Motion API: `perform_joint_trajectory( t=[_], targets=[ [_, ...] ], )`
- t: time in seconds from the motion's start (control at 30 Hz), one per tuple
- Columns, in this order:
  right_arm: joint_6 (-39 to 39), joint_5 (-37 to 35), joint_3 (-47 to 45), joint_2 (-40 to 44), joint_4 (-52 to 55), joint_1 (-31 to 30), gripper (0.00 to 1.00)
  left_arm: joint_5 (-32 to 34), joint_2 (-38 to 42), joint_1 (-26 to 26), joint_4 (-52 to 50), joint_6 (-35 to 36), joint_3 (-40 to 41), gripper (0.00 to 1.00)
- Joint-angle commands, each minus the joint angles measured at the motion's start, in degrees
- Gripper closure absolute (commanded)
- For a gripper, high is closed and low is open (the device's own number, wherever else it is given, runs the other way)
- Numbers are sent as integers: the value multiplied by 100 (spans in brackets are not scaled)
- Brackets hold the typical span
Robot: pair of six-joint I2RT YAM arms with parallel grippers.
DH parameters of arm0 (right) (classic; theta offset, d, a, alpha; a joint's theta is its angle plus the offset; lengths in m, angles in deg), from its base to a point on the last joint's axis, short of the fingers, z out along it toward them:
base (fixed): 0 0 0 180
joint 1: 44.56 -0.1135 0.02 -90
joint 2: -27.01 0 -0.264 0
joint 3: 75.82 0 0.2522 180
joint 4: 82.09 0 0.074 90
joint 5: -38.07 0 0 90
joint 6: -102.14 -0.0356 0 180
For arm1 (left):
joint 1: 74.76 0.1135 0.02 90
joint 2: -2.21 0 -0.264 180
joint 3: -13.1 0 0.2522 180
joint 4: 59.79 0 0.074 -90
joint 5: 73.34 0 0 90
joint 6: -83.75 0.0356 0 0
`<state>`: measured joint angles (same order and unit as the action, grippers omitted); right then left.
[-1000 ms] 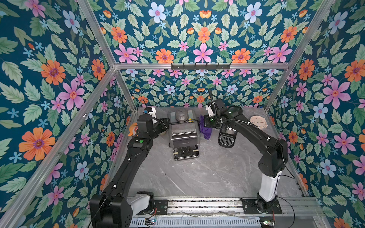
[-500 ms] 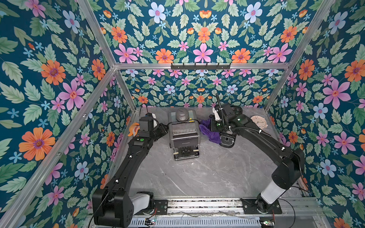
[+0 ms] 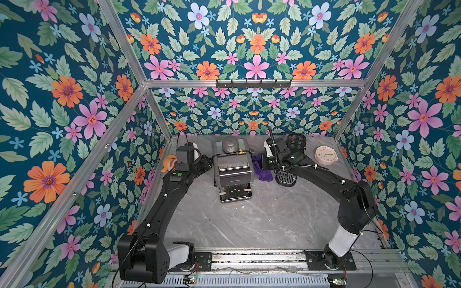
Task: Wipe the surface of a coffee machine
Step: Wipe the dirt from the surface of the coffee machine.
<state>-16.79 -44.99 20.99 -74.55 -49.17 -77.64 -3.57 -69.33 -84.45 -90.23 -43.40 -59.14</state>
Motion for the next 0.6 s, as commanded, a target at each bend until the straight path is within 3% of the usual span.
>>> perform_joint_trajectory(
  t=[0.0, 0.57],
  targets=[
    [-53, 196, -34, -147, -913, -5, 100, -407, -41, -15, 12, 40, -89, 74],
    [-725, 992, -380, -1175, -1822, 0, 100, -350, 45, -15, -81, 57, -128, 73]
  ],
)
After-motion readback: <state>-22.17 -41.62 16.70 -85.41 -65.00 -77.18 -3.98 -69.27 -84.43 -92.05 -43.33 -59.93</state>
